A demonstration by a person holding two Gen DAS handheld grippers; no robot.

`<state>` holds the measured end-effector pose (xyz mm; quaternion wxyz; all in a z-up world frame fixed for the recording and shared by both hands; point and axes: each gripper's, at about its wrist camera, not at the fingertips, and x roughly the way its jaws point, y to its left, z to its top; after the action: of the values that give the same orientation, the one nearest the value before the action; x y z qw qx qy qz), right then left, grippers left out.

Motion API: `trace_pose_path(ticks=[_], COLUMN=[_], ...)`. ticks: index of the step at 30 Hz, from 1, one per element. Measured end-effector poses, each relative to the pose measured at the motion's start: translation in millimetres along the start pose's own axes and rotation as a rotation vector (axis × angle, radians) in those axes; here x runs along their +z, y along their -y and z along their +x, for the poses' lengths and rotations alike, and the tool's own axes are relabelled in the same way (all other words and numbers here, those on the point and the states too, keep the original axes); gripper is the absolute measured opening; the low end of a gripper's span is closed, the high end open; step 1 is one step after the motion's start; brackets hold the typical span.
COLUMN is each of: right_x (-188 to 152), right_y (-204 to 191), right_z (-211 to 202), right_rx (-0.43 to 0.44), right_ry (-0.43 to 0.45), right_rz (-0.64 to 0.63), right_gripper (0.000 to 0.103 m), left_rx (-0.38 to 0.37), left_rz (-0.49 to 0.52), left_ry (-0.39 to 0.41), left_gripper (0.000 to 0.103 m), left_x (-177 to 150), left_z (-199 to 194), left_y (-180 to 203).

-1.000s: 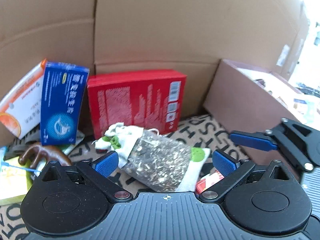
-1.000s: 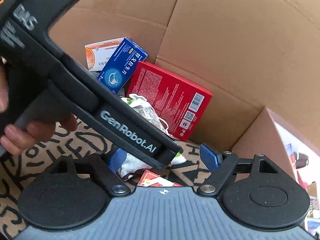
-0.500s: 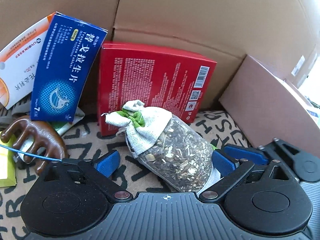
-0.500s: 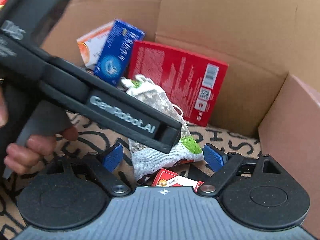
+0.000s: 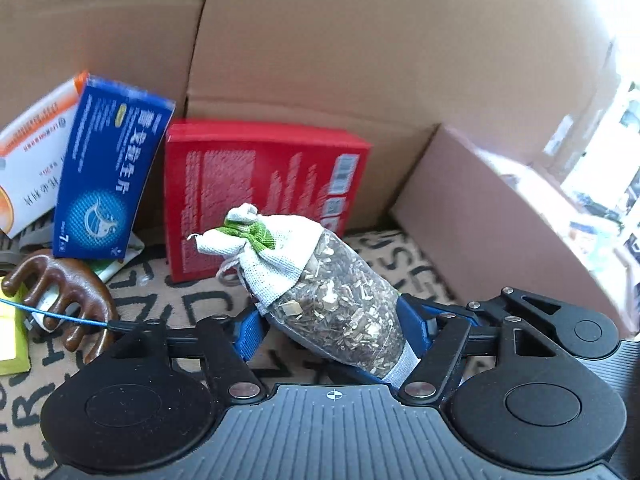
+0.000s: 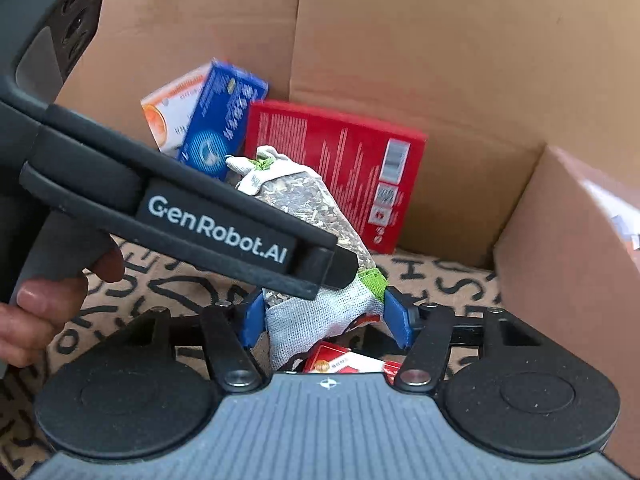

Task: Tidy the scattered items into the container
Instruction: 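Lift the seed bag with both grippers and carry it over the pink box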

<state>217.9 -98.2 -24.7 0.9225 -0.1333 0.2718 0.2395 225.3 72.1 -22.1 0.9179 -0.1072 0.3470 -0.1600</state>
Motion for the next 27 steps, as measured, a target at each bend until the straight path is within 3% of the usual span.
trace_pose_path(ticks=[7, 14, 17, 19, 27], right_x=[-9.7, -60.2, -73.8, -74.8, -75.6], right_y=[-9.0, -40.0, -45.4, -49.9, -50.6], right_z=[-60.0, -95.7, -93.2, -96.6, -95.9], right_rx=[0.018, 0.102, 0.108, 0.105, 0.115], right_ry=[-0.009, -0.111, -0.128, -0.102, -0.06], right_rz=[0.005, 0.026, 0.02, 0.005, 0.029], right_gripper=[0.066, 0.067, 0.071, 0.075, 0.078], left_rx=[-0.021, -0.029, -0.025, -0.014, 0.003], left_rz=[0.031, 0.009, -0.055, -0.119, -0.161], left_ry=[0.004, -0.105, -0.126, -0.116, -0.105], left_gripper=[0.07, 0.071, 0.081, 0.089, 0.092], left_x=[-26.7, -90.4, -107.7, -109.8, -103.3], left_z=[-49.3, -65.8, -65.5, -68.3, -62.0], left_y=[32.9, 41.7, 33.5, 27.8, 26.3])
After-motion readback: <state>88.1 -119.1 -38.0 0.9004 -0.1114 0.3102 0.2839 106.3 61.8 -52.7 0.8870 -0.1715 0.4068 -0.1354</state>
